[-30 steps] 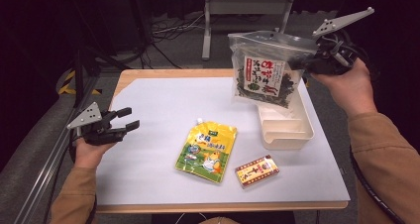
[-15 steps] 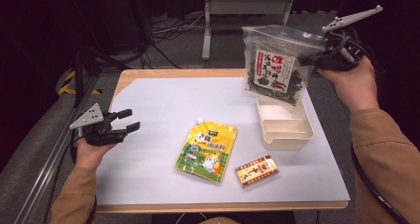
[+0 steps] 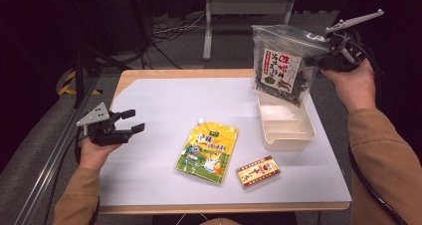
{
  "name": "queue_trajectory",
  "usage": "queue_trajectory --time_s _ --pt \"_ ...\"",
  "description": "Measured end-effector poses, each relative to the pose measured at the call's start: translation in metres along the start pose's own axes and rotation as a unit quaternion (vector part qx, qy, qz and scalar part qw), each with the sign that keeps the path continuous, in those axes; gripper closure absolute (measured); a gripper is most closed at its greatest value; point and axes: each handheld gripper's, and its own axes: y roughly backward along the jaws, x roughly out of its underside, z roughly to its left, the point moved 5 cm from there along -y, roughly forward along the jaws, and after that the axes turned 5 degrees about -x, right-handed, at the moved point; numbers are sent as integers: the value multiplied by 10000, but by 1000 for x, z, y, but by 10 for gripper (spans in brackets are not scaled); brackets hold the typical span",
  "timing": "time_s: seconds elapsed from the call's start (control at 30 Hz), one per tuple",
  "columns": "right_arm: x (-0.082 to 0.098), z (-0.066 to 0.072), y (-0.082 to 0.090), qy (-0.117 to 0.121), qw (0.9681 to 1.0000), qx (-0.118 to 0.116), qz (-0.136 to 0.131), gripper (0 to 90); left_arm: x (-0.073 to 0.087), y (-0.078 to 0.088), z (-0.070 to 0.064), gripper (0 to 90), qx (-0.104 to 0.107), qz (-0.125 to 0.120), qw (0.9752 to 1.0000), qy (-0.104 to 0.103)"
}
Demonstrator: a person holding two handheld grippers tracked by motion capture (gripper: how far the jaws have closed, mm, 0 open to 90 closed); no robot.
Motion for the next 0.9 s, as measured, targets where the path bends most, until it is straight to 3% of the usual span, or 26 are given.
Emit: queue_trajectory --time_s 0.17,0.27,0.57,0.63,0.9 --pt "3 -3 -4 -55 10000 9 26 832 0 -4 -1 270 -8 51 10000 6" --pt "5 -6 -7 -69 10000 27 56 832 2 -6 0 212 -97 89 9999 103" --pt "13 -14 -14 -227 9997 20 122 831 2 -4 2 166 -98 -5 9995 312" --pt "16 -15 -16 -280 9995 16 170 831 2 -2 1 144 31 -75 9994 322" --pt "21 -21 -18 -394 9991 75 138 830 3 -5 -2 114 68 1 9997 220"
